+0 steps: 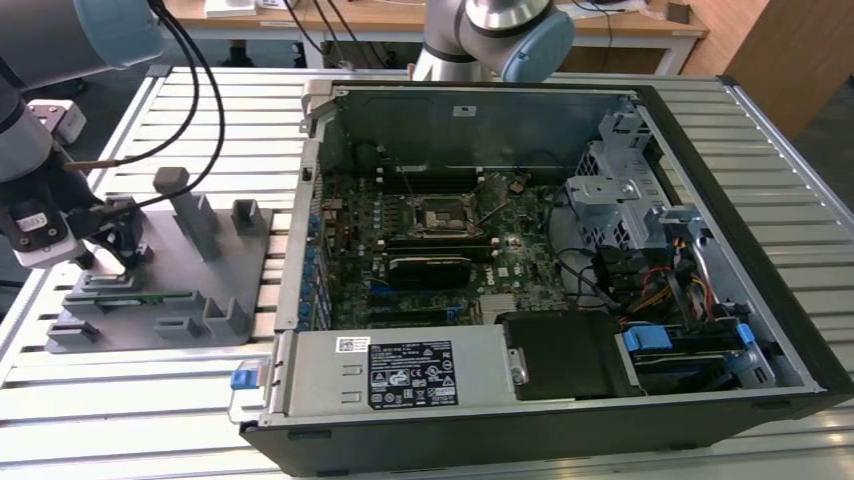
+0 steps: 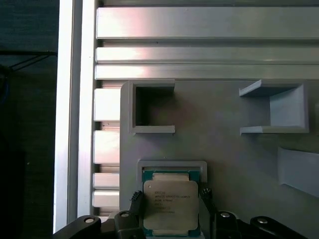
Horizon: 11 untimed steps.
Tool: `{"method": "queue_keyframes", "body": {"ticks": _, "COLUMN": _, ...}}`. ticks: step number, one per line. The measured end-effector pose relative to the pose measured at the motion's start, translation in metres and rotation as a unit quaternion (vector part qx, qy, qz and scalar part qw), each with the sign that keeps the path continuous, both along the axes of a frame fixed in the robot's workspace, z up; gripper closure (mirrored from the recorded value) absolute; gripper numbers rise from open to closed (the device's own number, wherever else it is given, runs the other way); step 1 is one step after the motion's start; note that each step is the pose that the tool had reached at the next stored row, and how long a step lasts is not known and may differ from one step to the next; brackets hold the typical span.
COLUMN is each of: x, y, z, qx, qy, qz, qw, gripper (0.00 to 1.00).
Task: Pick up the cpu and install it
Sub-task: 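Pick up the cpu and move it towards the insertion slot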
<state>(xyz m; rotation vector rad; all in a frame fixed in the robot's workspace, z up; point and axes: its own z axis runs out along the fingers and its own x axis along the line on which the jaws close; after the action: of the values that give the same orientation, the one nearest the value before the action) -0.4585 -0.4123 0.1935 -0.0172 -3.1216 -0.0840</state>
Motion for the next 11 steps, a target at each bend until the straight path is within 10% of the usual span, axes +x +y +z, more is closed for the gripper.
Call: {"method": "queue_keyframes", "body": {"ticks": 11, "x": 0.0, "y": 0.0, "z": 0.0075, "qx": 0.0054, "qy": -0.0001, "qz": 0.0, "qw": 1.0, "gripper": 0.47}}
